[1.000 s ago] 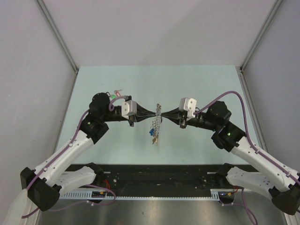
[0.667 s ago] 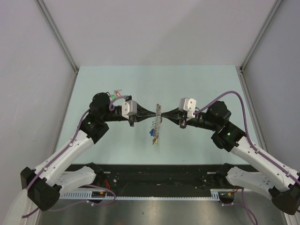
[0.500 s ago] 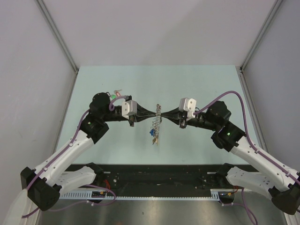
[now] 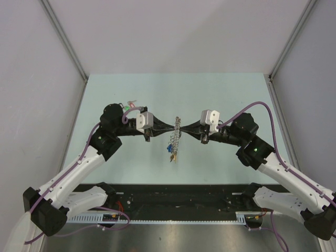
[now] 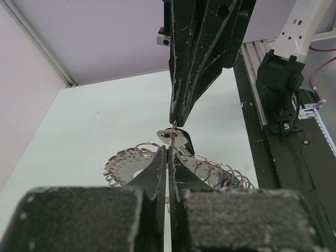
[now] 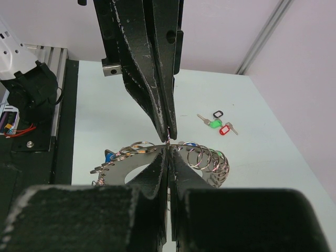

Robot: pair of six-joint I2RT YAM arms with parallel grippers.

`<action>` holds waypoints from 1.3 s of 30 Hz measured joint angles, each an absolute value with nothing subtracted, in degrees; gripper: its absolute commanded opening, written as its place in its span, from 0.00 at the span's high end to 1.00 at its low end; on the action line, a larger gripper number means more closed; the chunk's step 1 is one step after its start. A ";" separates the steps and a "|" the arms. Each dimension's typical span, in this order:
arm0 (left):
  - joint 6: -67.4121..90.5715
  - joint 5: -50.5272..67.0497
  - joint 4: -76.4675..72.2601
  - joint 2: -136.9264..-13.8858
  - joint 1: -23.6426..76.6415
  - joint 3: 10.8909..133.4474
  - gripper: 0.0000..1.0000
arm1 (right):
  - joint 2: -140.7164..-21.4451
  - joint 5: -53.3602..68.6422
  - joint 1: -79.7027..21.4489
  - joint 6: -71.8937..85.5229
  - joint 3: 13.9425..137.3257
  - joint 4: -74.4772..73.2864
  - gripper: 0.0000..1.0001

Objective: Put the keys on the keyring

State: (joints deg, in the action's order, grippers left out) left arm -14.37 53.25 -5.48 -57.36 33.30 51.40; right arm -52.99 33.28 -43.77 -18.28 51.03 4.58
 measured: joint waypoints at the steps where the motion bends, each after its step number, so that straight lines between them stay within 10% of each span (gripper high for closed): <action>1: -14.37 53.25 -5.48 -57.36 33.30 51.40 1.00 | -52.99 33.28 -43.77 -18.28 51.03 4.58 1.00; 39: -14.39 53.25 -5.48 -57.39 33.30 51.37 1.00 | -53.19 33.56 -42.98 -17.61 51.03 4.14 1.00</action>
State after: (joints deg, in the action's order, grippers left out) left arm -14.39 53.25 -5.48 -57.39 33.30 51.37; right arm -53.19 33.56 -42.98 -17.61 51.03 4.14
